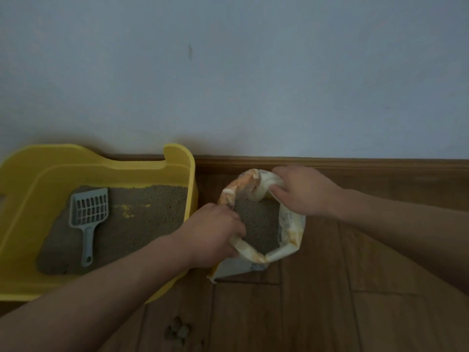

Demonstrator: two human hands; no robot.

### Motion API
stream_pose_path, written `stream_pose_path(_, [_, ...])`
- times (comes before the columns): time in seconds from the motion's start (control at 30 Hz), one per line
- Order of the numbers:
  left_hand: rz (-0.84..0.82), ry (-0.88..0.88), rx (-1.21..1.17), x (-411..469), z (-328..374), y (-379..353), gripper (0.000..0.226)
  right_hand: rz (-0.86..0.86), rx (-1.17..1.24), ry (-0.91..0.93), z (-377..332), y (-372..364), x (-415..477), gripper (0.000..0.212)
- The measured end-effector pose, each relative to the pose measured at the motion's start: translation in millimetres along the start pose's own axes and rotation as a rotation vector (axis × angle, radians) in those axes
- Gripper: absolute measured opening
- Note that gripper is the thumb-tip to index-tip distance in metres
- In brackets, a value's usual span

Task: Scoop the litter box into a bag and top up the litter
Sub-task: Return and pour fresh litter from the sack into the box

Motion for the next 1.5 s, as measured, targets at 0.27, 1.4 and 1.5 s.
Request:
stream_pose_path(0.27, [-0.041,0.006,-0.017,3.2,-0.4,-1.5,0.023,0.062,0.069,-0.018,5.0,1.3,-4.4,0.03])
stream_pose_path(1.4, [0.584,-0.22,-0.224,-109.9,41.3,116.7,0.008,0.409,0.162,-0.16,-44.1,198.8,-70.5,0.018])
stream_pose_path(1.5, [0.624,-0.21,-0.238,-123.1,34.4,125.0,0.007,0.419,0.157,-0.138,-59.3,217.1,-66.8,0.017])
Point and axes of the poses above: each hand's wrist, its own x-axis towards the middle knuckle, its own y-axis out of the back of the hand, z = x × y, the point moved 7 cm from there along x, towards the middle knuckle, and after that the axes turned 10 degrees about -x, right-handed, at the moved point
